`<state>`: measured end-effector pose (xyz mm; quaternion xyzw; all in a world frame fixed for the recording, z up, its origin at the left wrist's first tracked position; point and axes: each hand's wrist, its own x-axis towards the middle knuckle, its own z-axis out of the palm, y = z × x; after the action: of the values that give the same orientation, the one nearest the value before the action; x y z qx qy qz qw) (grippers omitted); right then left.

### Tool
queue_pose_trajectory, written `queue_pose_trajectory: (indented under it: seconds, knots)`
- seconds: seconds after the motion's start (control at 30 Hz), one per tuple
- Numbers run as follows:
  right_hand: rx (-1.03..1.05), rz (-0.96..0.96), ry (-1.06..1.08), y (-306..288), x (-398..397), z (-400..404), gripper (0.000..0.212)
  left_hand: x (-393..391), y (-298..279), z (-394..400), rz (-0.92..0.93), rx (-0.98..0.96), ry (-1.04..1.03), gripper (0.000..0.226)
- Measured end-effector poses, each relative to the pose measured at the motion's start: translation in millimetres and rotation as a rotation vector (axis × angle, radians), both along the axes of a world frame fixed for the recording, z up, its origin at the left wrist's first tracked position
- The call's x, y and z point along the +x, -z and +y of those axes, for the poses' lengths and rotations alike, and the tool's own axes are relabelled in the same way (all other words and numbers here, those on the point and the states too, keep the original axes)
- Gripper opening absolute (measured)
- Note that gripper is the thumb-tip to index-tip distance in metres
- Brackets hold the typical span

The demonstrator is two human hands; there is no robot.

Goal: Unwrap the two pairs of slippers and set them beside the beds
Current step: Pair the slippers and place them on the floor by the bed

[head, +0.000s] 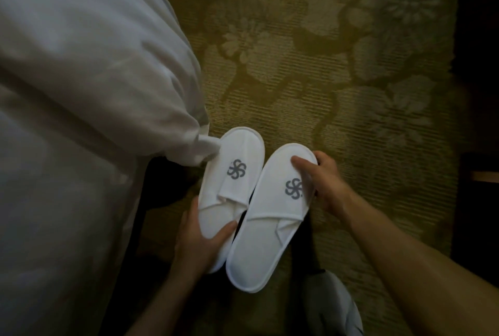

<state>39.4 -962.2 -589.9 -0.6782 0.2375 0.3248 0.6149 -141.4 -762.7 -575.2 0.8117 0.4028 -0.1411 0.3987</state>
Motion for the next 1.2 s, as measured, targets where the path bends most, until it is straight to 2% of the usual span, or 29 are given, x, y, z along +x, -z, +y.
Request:
queue_pose_trajectory:
  seconds: [0.33, 0.63, 0.7, 0.77, 0.97, 1.1, 1.2]
  knots:
    - [0.042, -0.032, 0.034, 46.2, 36.6, 16.9, 0.033, 34.8, 45.1, 13.7, -0.069, 0.028, 0.013, 0.099]
    - [-0.033, -0.276, -0.048, 66.0, 39.7, 51.0, 0.034, 34.1, 69.2, 27.9, 0.036, 0.134, -0.009, 0.102]
    - [-0.053, -0.331, -0.068, 66.2, 39.8, 56.4, 0.039, 34.6, 69.5, 30.7, 0.063, 0.158, -0.023, 0.103]
    - [-0.089, -0.393, -0.11, 66.0, 38.7, 59.9, 0.045, 36.5, 69.2, 31.6, 0.073, 0.189, -0.018, 0.101]
    - [-0.189, -0.489, -0.159, 65.2, 34.6, 62.3, 0.044, 39.4, 68.8, 26.5, 0.054, 0.326, 0.048, 0.098]
    - [-0.383, -0.579, -0.255, 66.4, 32.1, 67.3, 0.044, 42.9, 68.7, 26.8, 0.051, 0.406, 0.131, 0.098]
    - [-0.54, -0.604, -0.363, 67.7, 30.9, 71.5, 0.048, 46.4, 65.8, 28.5, -0.024, 0.414, 0.166, 0.1]
